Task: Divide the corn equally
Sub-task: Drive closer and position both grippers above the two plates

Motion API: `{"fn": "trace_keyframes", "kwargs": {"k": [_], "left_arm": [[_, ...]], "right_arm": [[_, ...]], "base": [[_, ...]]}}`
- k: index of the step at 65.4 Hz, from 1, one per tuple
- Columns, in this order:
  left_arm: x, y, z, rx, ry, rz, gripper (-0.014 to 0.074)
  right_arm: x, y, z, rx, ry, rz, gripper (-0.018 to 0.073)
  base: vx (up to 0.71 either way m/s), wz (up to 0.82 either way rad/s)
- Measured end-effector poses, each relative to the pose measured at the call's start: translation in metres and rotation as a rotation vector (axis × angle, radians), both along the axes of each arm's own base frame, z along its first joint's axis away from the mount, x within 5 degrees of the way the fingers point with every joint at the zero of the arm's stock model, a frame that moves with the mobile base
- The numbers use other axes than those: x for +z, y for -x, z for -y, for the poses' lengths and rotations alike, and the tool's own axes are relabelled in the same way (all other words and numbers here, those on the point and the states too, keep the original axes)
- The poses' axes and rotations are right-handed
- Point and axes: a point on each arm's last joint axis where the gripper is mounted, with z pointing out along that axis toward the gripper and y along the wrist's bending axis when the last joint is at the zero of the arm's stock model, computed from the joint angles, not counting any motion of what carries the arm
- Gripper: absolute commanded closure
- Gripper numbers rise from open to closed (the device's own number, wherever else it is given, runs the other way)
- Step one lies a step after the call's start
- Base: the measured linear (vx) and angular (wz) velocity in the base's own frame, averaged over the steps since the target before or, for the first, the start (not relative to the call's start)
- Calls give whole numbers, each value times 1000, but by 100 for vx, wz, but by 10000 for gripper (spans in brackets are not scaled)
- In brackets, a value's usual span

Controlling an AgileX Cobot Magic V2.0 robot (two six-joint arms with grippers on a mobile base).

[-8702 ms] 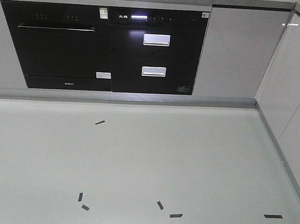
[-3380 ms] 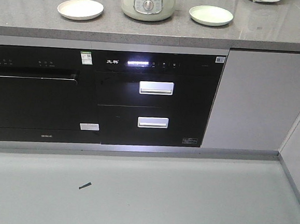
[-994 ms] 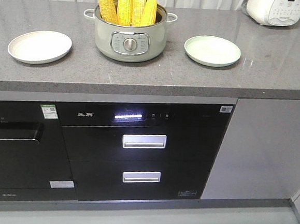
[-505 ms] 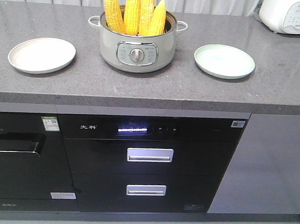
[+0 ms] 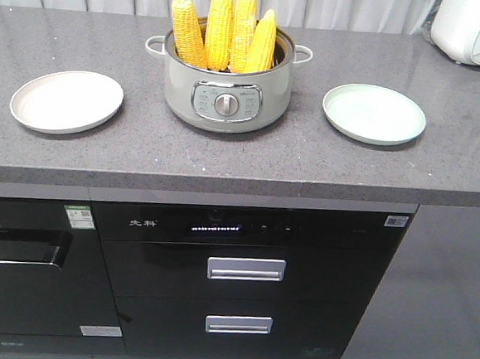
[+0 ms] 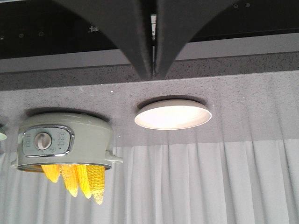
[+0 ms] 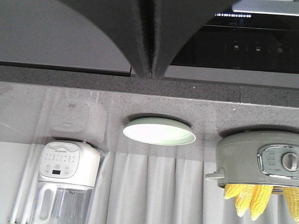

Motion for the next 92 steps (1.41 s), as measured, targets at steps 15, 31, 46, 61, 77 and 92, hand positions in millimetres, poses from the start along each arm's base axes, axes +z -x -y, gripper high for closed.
{"fn": "trace_keyframes", "kwargs": {"k": [15, 31, 46, 61, 77, 92], "left_arm": [[0, 0, 0, 0, 0, 0, 603], [0, 0, 0, 0, 0, 0, 603], [0, 0, 0, 0, 0, 0, 603], [0, 0, 0, 0, 0, 0, 603], [0, 0, 0, 0, 0, 0, 603], [0, 0, 0, 0, 0, 0, 603]], "right_arm": [[0, 0, 0, 0, 0, 0, 563], [0, 0, 0, 0, 0, 0, 563], [0, 0, 0, 0, 0, 0, 563], [0, 0, 0, 0, 0, 0, 563], [0, 0, 0, 0, 0, 0, 563], [0, 0, 0, 0, 0, 0, 563]], "base": [[10, 1], [12, -1], [14, 0], [12, 6], [11, 10], [10, 8]]}}
